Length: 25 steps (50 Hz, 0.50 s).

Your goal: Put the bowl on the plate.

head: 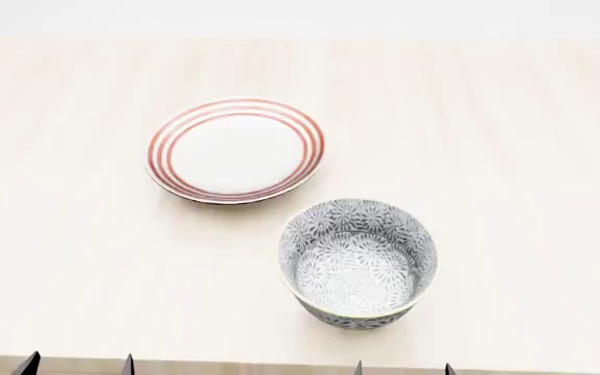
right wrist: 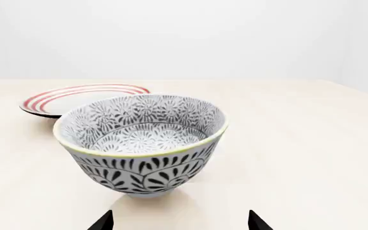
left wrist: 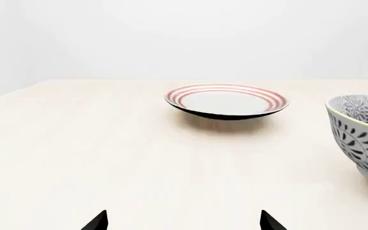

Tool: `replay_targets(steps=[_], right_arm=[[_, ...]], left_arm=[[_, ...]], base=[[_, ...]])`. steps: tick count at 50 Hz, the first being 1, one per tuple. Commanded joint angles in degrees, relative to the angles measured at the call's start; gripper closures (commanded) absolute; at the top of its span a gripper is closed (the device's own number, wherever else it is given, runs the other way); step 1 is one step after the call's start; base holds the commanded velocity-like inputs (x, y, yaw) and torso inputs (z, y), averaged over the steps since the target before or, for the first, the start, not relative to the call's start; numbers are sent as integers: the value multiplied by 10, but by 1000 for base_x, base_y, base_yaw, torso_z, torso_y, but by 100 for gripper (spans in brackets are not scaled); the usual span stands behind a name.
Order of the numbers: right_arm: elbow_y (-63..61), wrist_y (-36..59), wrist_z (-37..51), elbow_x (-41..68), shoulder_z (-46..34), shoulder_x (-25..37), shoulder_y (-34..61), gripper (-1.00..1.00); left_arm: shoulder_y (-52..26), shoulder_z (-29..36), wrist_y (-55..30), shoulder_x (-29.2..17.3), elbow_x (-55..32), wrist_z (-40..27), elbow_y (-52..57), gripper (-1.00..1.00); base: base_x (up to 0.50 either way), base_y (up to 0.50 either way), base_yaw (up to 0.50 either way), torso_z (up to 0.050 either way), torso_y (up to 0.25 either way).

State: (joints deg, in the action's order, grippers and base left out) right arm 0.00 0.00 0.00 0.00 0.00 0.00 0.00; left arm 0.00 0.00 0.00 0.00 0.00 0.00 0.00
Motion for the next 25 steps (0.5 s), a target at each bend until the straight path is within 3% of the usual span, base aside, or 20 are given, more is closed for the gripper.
replay_targets(steps=[1, 5, 6, 7, 8, 10, 12, 14, 20, 25], right_arm=[[9, -1, 10, 9, -11, 10, 14, -100], [12, 8, 18, 34, -10, 15, 24, -100], [516, -516, 197, 507, -516, 0, 281, -100], [430, -430, 283, 433, -602, 86, 282, -100], [344, -344, 197, 347, -516, 5, 197, -100], [172, -172, 25, 175, -344, 9, 25, -100], [0, 0, 29, 15, -172, 14, -33, -100], [-66, 16, 34, 20, -10, 19, -40, -100], [-70, 43, 44, 25, -19, 30, -26, -100], [-151, 86, 59, 48, 5, 41, -30, -100]], left_arm=[[-20, 15, -2, -9, -7, -7, -15, -100], [-40, 29, 4, -16, -12, -18, -36, -100], [-36, 51, 44, -16, -18, 1, -140, -100], [-2, 26, 5, -22, -22, -26, -54, -100], [14, 26, -10, -27, -16, -34, 23, -100], [28, 27, -18, -30, -9, -46, 49, -100], [44, 28, -28, -32, 8, -66, 82, -100], [53, 29, -36, -34, 6, -69, 100, -100], [47, 41, -67, -36, 16, -84, 115, -100], [69, 40, -120, -43, 18, -93, 221, -100]], base=[[0, 0, 0, 0, 0], [0, 0, 0, 0, 0], [0, 0, 0, 0, 0], [0, 0, 0, 0, 0], [0, 0, 0, 0, 0], [0, 0, 0, 0, 0], [0, 0, 0, 0, 0], [0, 0, 0, 0, 0], [0, 0, 0, 0, 0], [0, 0, 0, 0, 0]])
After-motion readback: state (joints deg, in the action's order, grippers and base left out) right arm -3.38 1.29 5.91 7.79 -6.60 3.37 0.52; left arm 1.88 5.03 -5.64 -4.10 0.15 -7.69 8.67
